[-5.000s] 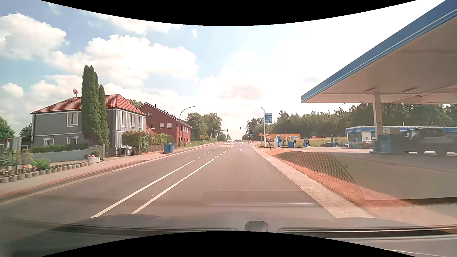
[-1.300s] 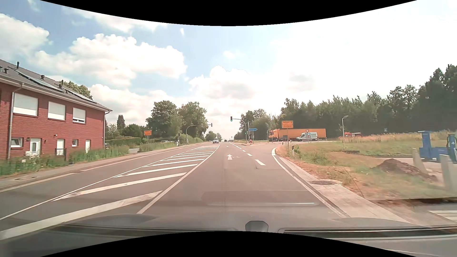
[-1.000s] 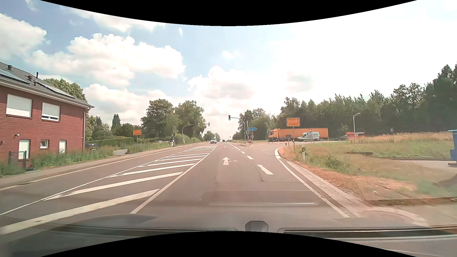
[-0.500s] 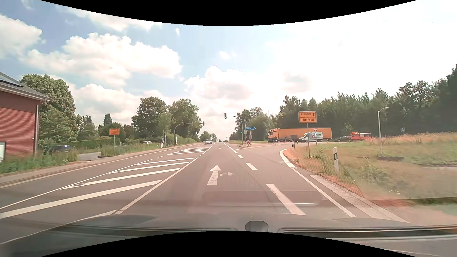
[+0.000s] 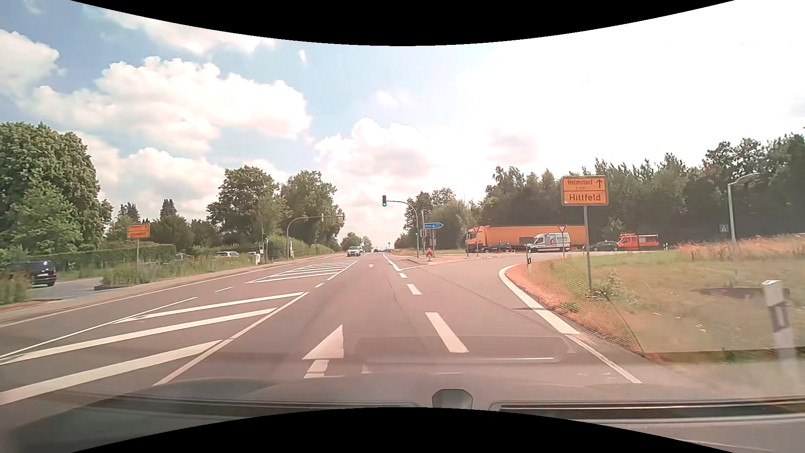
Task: Follow the waypoints while adhering to traffic rules and regulations
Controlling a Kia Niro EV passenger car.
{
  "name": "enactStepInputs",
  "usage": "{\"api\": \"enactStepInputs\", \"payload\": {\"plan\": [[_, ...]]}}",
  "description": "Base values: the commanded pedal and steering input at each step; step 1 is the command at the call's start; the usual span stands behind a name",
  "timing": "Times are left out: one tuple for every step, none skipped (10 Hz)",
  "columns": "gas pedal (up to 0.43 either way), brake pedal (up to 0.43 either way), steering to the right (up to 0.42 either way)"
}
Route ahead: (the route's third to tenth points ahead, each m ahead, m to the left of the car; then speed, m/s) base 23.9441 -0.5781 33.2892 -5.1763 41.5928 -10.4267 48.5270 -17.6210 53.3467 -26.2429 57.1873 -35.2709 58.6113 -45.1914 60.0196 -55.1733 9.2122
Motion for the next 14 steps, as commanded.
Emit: {"api": "enactStepInputs", "payload": {"plan": [[0.138, 0.0, 0.027], [0.138, 0.0, 0.027], [0.138, 0.0, 0.027], [0.138, 0.0, 0.028], [0.15, 0.0, 0.028], [0.15, 0.0, 0.028], [0.15, 0.0, 0.028], [0.15, 0.0, 0.028], [0.15, 0.0, 0.028], [0.15, 0.0, 0.028], [0.15, 0.0, 0.028], [0.15, 0.0, 0.028], [0.15, 0.0, 0.029], [0.15, 0.0, 0.031]]}}
